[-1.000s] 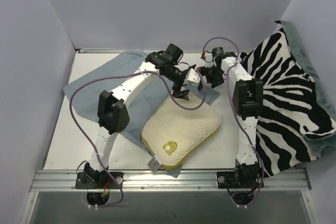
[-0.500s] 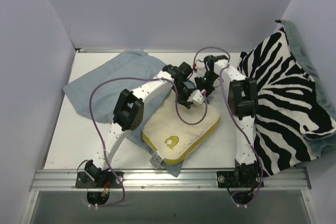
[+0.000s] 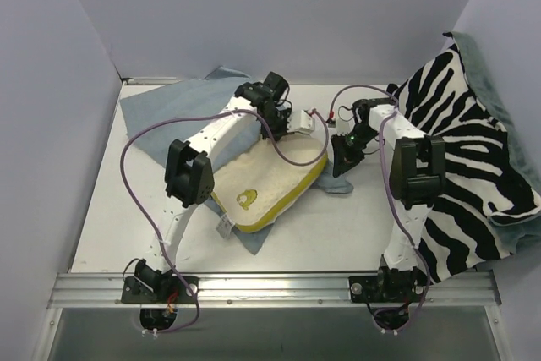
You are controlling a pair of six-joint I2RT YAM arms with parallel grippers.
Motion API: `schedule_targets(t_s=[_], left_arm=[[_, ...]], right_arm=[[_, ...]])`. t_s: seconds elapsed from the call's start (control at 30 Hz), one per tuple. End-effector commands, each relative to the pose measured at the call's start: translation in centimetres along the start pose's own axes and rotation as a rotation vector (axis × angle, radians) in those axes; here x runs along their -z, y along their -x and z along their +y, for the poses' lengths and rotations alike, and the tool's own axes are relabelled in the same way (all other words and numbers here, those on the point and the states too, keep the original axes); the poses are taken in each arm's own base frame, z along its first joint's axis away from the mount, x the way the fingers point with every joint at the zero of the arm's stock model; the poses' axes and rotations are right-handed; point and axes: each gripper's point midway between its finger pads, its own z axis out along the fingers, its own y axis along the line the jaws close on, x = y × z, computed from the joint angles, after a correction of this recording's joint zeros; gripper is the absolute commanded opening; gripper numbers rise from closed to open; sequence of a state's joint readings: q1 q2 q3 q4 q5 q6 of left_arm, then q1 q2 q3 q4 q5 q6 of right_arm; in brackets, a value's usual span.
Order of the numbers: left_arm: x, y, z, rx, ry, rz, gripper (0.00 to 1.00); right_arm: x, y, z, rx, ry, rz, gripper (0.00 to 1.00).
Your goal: Put the pillow into the pillowcase
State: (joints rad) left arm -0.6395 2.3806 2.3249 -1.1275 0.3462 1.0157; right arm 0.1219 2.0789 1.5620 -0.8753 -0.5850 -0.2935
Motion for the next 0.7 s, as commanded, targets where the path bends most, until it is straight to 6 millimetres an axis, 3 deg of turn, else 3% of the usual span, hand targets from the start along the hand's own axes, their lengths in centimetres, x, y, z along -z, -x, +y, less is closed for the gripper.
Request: schedule_targets(t_s=[0.0,0.03,0.07,0.13,0.17,0.23,0.3,0.33,0.37,0.43,0.47,0.53,0.57,0.6,0.63,0.67], left_arm=[[10.8,-12.1,12.2,0.216,0.554,0.312,0.0],[11.7,-13.6,13.1,0.249,0.613,0.37,0.0],[11.2,-14.7,13.6,0.264,0.624,0.398,0.0],[11.8,-15.5,14.6,0.305,0.684,0.423,0.0],[10.4,-15.9,14.6,0.311,0.671,0.443,0.0],[9.0,-16.0,14.7,0.308,0.679,0.463,0.0],[7.9,-17.2,14.7,0.309,0.677,0.493,0.0],[8.0,-17.6,15.5,0.305,0.708,0.482,0.0],[7.8,-19.6,15.2,0.309,0.699,0.526,0.0],[8.5,-21.6,16.2,0.263,0.733,0.572,0.0],[8.7,-23.9,16.2,0.267,0.732,0.61,0.0],[9.3,-25.0,16.9,0.259,0.749,0.637,0.0],[9.7,-24.4,16.9,0.266,0.74,0.607,0.0],[7.6,-21.9,15.2,0.27,0.614,0.463,0.15],[7.1,-19.8,13.9,0.269,0.544,0.375,0.3],[9.2,-16.0,13.0,0.275,0.521,0.238,0.49]], right_arm=[[4.3,-7.7,1.1,-0.027,0.02,0.207,0.0],[4.5,-8.1,1.2,-0.021,0.024,0.215,0.0],[4.7,-8.6,1.2,-0.008,0.036,0.228,0.0],[4.8,-8.7,1.1,-0.01,0.041,0.234,0.0],[4.9,-8.6,1.3,-0.012,0.05,0.239,0.0],[5.2,-7.6,1.6,-0.019,0.067,0.217,0.0],[6.2,-7.2,1.5,-0.01,0.067,0.21,0.0],[6.8,-7.3,0.9,-0.023,0.06,0.199,0.0],[7.3,-7.2,0.5,-0.022,0.049,0.192,0.0],[8.5,-6.9,-1.0,-0.03,0.023,0.168,0.0],[9.3,-7.1,-1.9,-0.067,0.025,0.158,0.0],[10.0,-5.9,-3.0,-0.095,0.012,0.121,0.0],[10.1,-5.5,-3.0,-0.103,0.014,0.109,0.0],[9.8,-4.8,-2.9,-0.107,0.025,0.1,0.0],[9.7,-4.0,-2.5,-0.123,0.033,0.084,0.0],[9.7,-2.4,-1.5,-0.093,0.041,0.05,0.0]])
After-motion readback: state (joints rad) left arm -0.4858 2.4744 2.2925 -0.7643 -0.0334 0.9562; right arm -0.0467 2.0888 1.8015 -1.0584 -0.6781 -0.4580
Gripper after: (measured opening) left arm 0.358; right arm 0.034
